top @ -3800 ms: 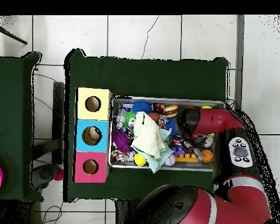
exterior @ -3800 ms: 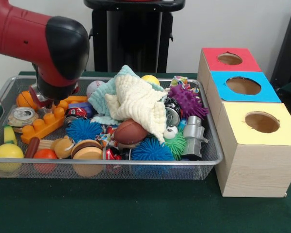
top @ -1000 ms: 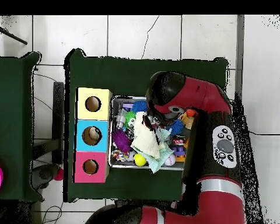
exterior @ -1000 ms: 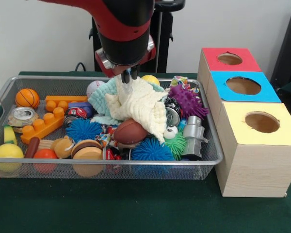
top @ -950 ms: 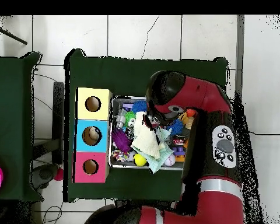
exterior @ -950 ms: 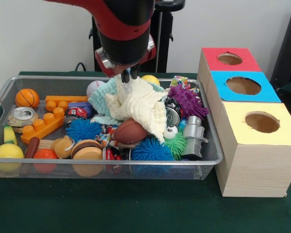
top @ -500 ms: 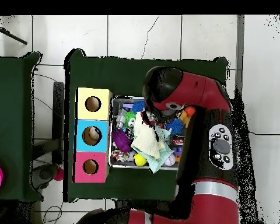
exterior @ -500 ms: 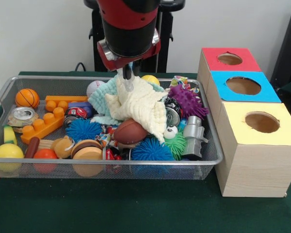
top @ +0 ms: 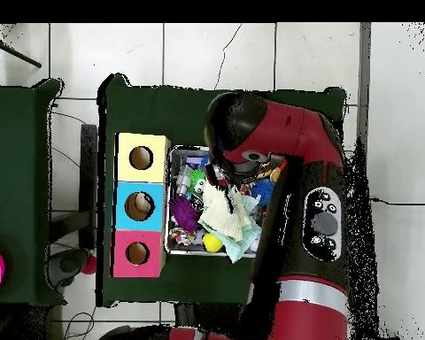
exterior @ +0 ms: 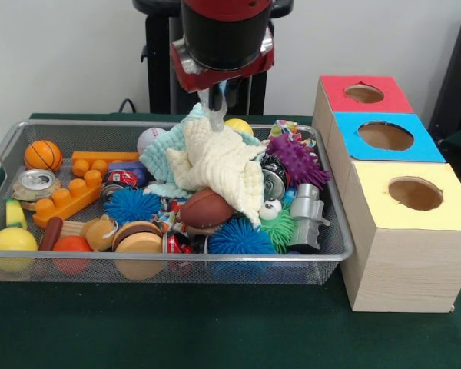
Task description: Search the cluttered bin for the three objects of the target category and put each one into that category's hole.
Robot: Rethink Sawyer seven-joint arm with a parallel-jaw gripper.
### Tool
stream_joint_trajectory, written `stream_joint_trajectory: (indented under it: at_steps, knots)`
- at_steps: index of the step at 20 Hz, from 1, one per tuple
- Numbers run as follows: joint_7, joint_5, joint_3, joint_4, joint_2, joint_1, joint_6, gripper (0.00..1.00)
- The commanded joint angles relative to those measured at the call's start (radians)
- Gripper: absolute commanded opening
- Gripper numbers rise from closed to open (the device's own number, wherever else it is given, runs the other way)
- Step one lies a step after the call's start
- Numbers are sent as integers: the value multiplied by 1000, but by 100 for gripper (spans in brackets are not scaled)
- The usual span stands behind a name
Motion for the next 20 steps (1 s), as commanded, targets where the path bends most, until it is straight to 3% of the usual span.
stream_joint_trajectory:
  at_steps: [1, 8, 17, 20]
  knots:
    - [386, 69, 3, -9, -14, 40, 145, 0]
    - [483, 178, 2, 96, -48, 63, 123, 0]
    - [505, 244, 1, 191, -88, 68, 59, 0]
    - [519, 290, 10, 242, -100, 65, -18, 0]
